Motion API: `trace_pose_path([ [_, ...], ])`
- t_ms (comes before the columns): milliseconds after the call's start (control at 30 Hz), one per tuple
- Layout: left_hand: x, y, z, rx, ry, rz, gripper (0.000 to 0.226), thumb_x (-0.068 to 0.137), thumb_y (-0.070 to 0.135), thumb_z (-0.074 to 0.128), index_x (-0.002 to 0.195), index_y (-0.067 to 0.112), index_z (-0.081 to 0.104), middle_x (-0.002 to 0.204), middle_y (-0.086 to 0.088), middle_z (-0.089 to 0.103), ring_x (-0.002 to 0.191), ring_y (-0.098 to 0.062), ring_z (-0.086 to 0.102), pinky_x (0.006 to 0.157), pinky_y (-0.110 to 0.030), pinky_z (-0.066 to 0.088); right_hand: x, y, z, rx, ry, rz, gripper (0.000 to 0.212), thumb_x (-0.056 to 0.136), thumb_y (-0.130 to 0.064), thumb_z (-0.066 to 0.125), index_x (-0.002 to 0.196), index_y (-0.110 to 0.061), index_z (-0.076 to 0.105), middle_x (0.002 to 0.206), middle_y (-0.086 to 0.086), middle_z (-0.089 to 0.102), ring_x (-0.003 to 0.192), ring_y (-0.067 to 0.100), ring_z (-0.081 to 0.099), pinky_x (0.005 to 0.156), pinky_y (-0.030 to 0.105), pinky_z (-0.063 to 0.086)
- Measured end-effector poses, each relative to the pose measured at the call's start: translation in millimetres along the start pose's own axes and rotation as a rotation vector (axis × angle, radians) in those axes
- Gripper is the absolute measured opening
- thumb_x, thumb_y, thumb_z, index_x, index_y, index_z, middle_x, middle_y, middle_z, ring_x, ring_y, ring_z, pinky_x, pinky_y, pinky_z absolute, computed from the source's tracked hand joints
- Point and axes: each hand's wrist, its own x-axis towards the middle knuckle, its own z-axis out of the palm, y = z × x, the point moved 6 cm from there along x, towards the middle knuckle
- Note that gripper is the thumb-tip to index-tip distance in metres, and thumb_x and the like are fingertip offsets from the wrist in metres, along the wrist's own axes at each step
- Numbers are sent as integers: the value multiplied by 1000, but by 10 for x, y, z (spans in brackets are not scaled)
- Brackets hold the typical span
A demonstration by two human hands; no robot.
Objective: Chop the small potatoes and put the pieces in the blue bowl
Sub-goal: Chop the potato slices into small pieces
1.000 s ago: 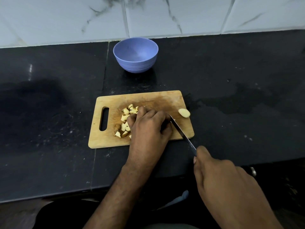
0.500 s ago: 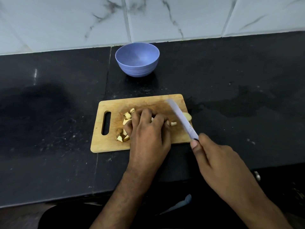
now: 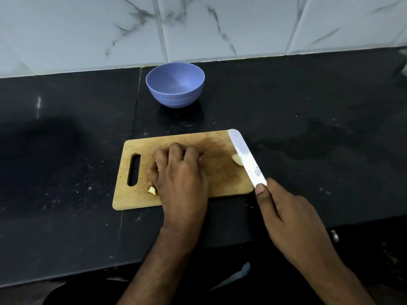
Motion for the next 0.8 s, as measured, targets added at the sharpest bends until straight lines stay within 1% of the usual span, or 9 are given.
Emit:
trace_pose_path([
  [67,-12,49,-12,-30,1,35,10,90,20,64,97,23,70,99,6,63,109,-23,48,94,-47,32,-21,15,-8,17,9,8,37,100,-48,31,75,-24,43,50,-1,50,42,14,50,42,32,43],
  [200,-59,208,6,-62,1,130,10,93,19,63,100,23,67,99,7,68,111,-22,46,94,-46,29,-39,84,-6,151,23,67,37,100,-51,32,76,-23,43,51,-1,52,41,15,52,45,43,49],
  [267,-67,323,29,-90,-27,198,11,94,26,58,103,23,65,101,6,66,111,-22,47,92,-43,26,-36,115,6,190,17,91,38,99,-52,32,79,-23,44,54,1,54,42,16,53,47,45,51],
  [333,-72,445,74,-90,-81,240,20,94,37,55,106,24,65,104,5,63,110,-22,48,93,-43,27,-34,123,3,195,21,93,37,99,-53,31,79,-24,44,54,1,55,43,17,54,48,47,52],
  [433,-66,541,155,-85,-138,244,30,94,44,57,114,24,65,110,4,64,111,-22,49,92,-43,28,-40,98,-19,184,34,85,35,100,-51,32,77,-26,43,53,-1,54,42,15,55,49,46,52],
  [500,-59,592,226,-98,-189,260,30,92,40,59,116,24,64,113,6,64,113,-21,49,92,-42,29,-44,84,-36,177,43,85,35,100,-50,33,75,-27,42,52,-2,54,42,15,56,50,45,51],
  [600,-40,669,287,-104,-241,262,23,90,32,60,109,22,67,110,5,64,111,-21,50,92,-42,30,-42,69,-40,170,48,76,35,100,-50,32,75,-27,42,53,-2,53,44,15,56,51,45,51],
  [700,-44,636,249,-117,-226,224,18,89,30,64,103,22,70,103,4,63,107,-21,51,91,-40,26,-34,70,-32,142,46,63,36,100,-49,32,75,-25,43,52,-2,52,44,15,54,51,45,50],
  [800,-109,440,162,-143,-214,190,22,89,36,68,109,28,70,102,11,64,112,-18,49,90,-37,21,-25,61,-22,97,44,42,37,100,-49,33,75,-23,42,50,-3,50,43,14,52,48,38,47],
])
